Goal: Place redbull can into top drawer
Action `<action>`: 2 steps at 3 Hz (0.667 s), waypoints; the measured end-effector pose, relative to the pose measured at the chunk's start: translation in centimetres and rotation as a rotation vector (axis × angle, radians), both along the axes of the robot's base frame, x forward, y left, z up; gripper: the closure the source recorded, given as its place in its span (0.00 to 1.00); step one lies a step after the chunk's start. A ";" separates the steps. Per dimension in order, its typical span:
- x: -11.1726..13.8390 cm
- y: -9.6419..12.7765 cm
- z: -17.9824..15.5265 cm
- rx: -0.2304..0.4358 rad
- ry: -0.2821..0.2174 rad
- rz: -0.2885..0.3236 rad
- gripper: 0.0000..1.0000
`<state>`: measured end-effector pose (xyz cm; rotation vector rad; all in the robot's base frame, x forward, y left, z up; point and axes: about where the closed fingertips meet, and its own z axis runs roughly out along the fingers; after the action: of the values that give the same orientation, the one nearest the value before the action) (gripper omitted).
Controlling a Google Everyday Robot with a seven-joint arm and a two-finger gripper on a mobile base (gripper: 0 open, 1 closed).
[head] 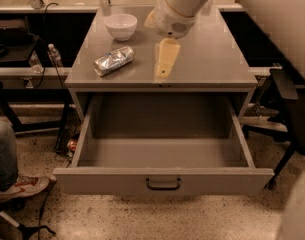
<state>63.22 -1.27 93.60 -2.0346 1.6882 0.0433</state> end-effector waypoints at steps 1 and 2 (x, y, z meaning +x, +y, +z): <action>2.0 1.8 -1.7 -0.047 -0.004 0.042 0.00; 4.3 3.6 -3.1 -0.072 -0.017 0.074 0.00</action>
Offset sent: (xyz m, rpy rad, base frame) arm 0.0715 0.0561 -0.0434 -0.0997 -0.0393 0.1091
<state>67.52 2.34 90.51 -2.1443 1.6249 -0.0105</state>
